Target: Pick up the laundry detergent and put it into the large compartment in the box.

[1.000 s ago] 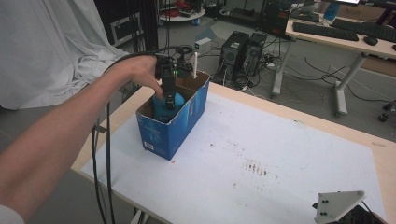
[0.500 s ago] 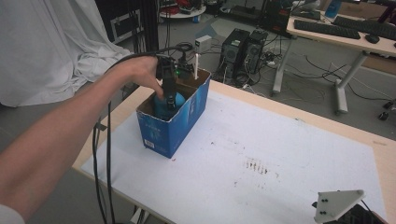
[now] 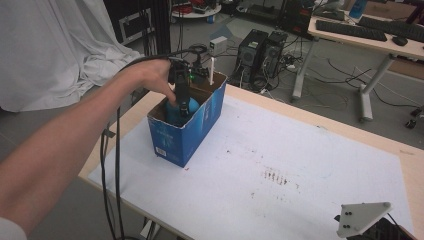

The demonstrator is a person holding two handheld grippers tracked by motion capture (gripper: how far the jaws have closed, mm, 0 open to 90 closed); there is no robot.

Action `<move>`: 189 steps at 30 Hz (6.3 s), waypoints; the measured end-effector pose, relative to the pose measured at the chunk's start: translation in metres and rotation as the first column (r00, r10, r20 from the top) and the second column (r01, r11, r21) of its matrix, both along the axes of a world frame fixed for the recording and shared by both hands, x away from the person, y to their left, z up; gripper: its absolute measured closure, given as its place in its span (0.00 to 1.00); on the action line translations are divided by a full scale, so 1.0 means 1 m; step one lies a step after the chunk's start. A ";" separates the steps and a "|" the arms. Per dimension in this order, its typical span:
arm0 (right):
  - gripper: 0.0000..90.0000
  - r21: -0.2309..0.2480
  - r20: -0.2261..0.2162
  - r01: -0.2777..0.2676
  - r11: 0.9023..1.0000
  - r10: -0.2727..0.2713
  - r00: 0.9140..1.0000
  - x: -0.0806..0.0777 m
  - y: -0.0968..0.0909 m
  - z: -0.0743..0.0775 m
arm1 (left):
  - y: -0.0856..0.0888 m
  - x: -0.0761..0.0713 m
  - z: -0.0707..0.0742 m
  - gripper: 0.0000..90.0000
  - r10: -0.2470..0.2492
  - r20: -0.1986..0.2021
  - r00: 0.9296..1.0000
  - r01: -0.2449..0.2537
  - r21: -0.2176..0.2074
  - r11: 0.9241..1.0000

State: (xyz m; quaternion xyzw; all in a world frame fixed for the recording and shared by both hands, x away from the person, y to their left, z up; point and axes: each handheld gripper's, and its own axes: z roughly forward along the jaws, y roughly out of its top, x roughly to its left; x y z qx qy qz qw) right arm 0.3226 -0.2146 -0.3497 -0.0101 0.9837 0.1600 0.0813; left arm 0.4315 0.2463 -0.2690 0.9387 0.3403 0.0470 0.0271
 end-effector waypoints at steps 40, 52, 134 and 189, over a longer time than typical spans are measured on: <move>0.14 0.004 -0.005 -0.005 1.000 0.005 1.000 -0.001 0.001 -0.001 | 0.001 0.001 0.002 0.34 0.022 -0.016 1.000 -0.023 -0.016 1.000; 0.14 0.007 -0.006 -0.001 1.000 0.001 1.000 -0.001 -0.001 0.000 | 0.000 0.003 0.008 0.29 0.025 -0.003 1.000 -0.025 -0.007 1.000; 0.14 0.004 0.010 0.039 0.999 -0.039 0.999 0.003 -0.002 -0.001 | -0.225 -0.045 0.005 0.18 -0.562 0.077 0.823 0.558 0.066 0.827; 0.14 0.040 -0.020 0.044 0.998 -0.043 0.999 0.013 -0.002 -0.002 | -0.239 -0.054 -0.050 0.18 -0.573 0.022 0.819 0.572 0.035 0.819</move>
